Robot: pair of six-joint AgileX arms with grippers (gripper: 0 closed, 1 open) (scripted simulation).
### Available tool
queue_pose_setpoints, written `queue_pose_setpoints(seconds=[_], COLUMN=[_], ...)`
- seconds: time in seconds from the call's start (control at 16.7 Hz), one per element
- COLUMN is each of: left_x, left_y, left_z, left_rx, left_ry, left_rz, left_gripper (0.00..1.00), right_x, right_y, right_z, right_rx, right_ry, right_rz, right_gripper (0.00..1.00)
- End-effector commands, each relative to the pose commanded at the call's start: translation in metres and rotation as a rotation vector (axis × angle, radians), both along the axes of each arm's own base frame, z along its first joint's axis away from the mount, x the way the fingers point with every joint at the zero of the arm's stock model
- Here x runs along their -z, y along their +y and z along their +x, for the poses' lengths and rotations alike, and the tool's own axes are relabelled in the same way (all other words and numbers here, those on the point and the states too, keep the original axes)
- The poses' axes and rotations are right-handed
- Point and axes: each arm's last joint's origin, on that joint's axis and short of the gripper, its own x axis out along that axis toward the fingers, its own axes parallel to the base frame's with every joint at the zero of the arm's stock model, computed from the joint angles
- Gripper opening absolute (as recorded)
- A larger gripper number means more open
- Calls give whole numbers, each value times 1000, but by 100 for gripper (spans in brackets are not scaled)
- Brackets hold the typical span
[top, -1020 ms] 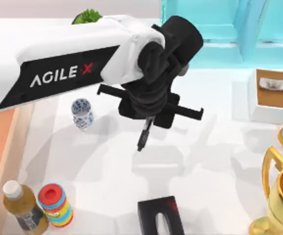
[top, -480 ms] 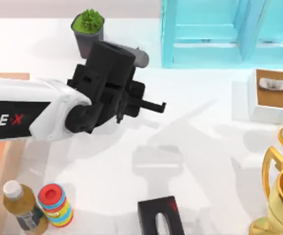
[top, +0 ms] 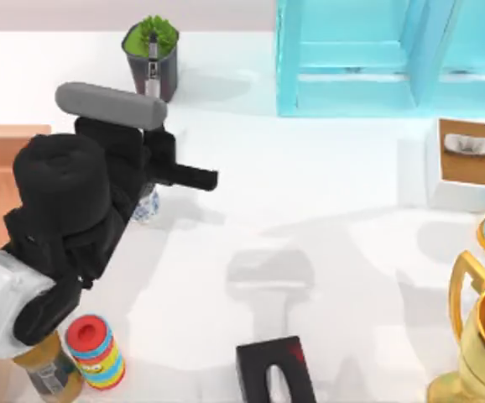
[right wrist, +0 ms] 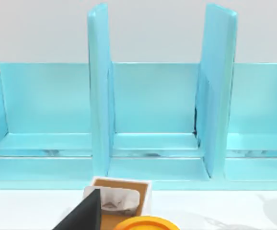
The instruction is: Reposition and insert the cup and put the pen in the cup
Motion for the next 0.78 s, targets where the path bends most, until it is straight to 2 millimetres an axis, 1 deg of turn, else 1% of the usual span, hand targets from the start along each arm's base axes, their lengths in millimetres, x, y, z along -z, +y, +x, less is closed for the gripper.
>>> queue_pose_setpoints(seconds=[0.18, 0.36, 0.48, 0.78], left_x=[-5, -9, -10, -9], left_y=[17, 28, 31, 30], left_z=[-20, -34, -39, -38], left_rx=[-29, -49, -54, -51], left_ry=[-147, -236, -260, -258], left_rz=[-52, -86, -97, -95], left_gripper=[0, 0, 0, 0], right_x=[0, 0, 0, 0], right_y=[0, 0, 0, 0], right_z=[0, 0, 0, 0], right_rx=[0, 0, 0, 0], right_ry=[0, 0, 0, 0], right_rz=[0, 0, 0, 0], right_gripper=[100, 100, 100, 100])
